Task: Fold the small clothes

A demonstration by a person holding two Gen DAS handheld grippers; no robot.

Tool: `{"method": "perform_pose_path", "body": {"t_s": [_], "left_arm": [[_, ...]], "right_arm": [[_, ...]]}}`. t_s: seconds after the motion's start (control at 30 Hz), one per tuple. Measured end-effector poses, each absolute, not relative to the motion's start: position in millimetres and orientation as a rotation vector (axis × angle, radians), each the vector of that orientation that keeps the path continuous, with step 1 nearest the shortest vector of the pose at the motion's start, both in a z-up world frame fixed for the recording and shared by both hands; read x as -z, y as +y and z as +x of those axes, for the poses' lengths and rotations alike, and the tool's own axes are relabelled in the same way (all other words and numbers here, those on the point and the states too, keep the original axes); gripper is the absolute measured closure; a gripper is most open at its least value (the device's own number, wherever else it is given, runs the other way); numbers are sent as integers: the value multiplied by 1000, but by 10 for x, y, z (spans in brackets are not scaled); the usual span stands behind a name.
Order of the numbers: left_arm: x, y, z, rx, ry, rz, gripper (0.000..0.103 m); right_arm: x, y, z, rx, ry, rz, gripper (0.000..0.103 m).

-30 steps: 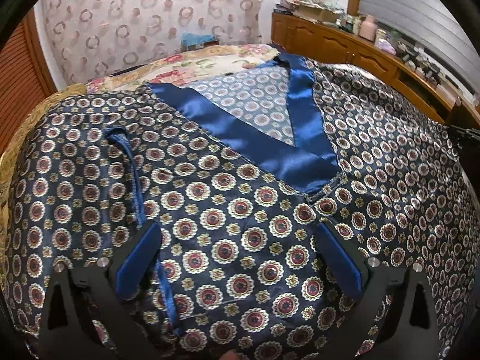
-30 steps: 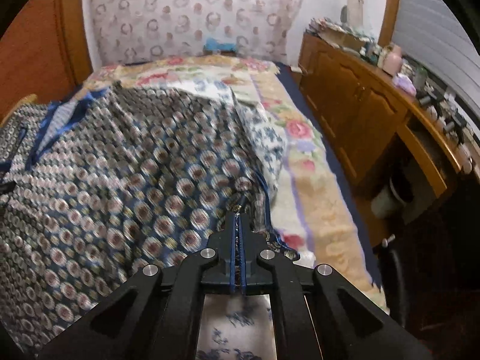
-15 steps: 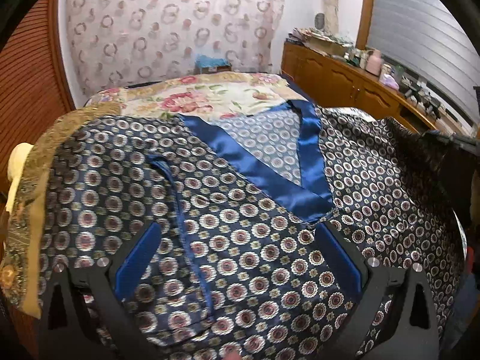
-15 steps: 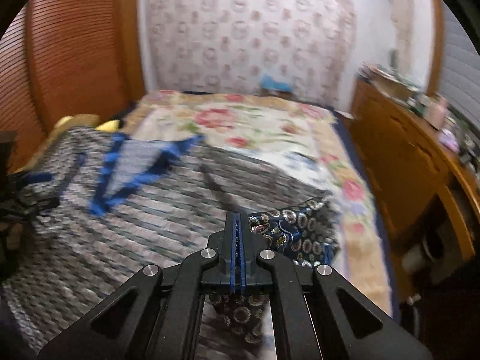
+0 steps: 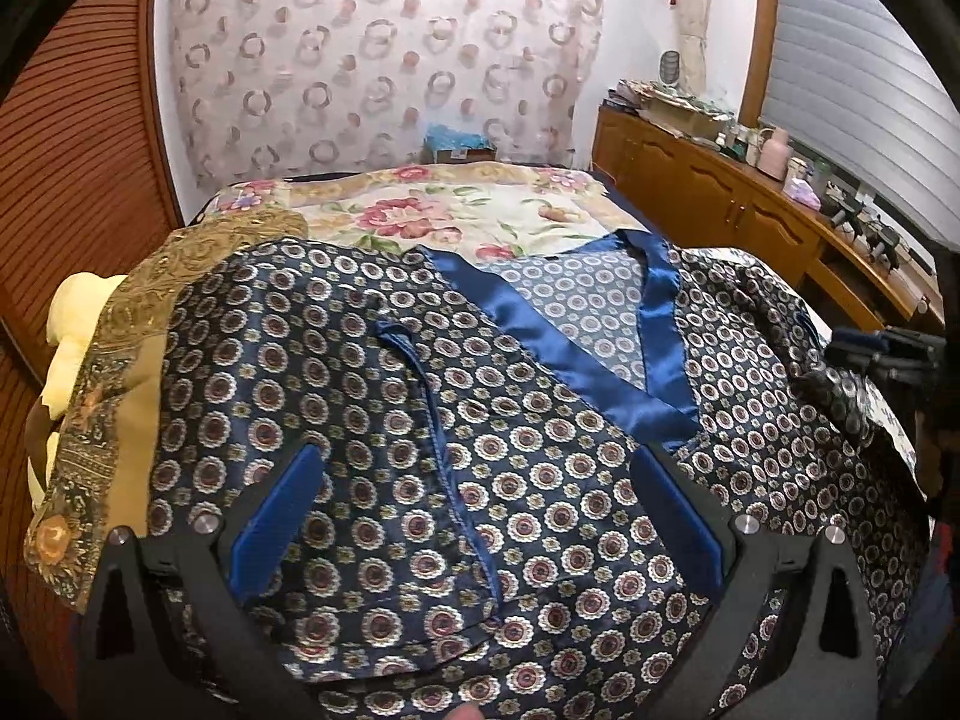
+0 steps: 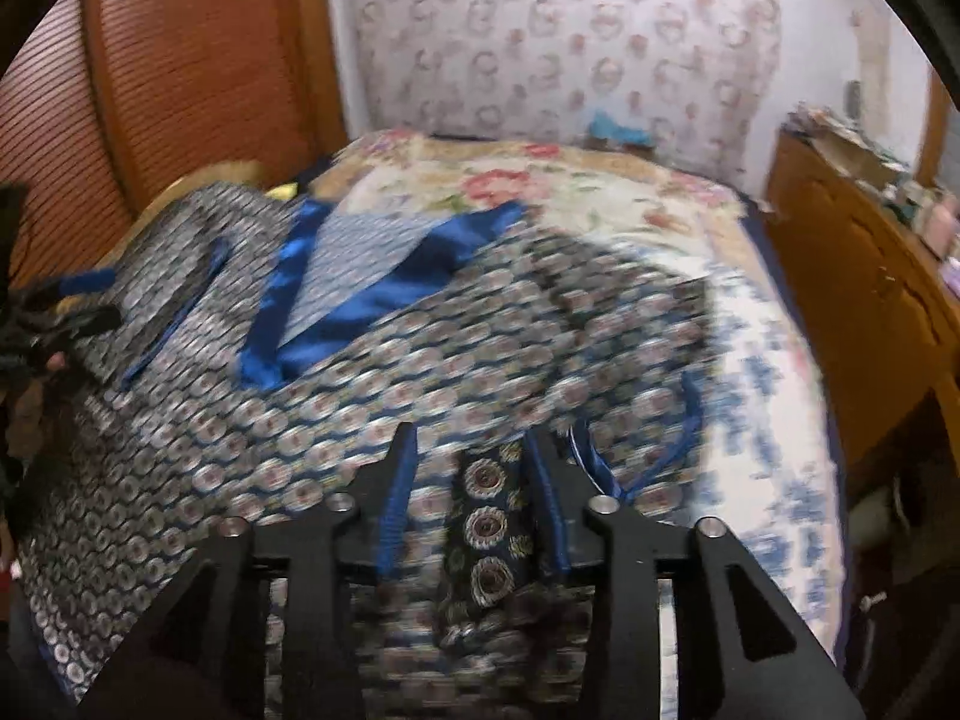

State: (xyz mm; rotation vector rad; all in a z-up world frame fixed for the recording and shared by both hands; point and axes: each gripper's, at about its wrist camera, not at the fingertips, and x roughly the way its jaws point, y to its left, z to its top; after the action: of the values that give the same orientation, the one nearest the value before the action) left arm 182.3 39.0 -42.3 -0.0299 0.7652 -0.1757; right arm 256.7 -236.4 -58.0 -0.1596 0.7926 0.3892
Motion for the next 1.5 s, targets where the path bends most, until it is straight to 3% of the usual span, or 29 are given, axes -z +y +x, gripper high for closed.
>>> {"method": "perform_pose_path", "body": {"t_s": [0.4,0.47,0.53,1.0,1.07,1.13,1.2,1.37,1.5], "left_arm": [[450,511,1870,141,775,-40,0],[453,533,1873,137,775,-42,0],[449,554,1872,130,774,-41,0],[374,790,1948,84,752,-63,0],[354,853,1976,86,741,-69,0],[332,913,2006,86,735,-72,0],[298,999,2050,84,726,-69,1],[251,1234,2181,78,724,-76,12],[264,1408,2372,61,750,-61,29]], "right_arm": [[817,-2934,3212,-205,879,-102,62],[852,-2961,3254,-187,889,-105,72],[857,-2965,3276,-195,888,-108,93],[360,-2277,3328,-426,749,-113,97],[331,-2144,3338,-474,749,-120,89],[314,-2102,3355,-476,741,-143,58],[311,-2162,3380,-436,728,-163,47],[448,-2544,3501,-312,760,-195,46],[596,-2807,3604,-253,808,-203,43]]}}
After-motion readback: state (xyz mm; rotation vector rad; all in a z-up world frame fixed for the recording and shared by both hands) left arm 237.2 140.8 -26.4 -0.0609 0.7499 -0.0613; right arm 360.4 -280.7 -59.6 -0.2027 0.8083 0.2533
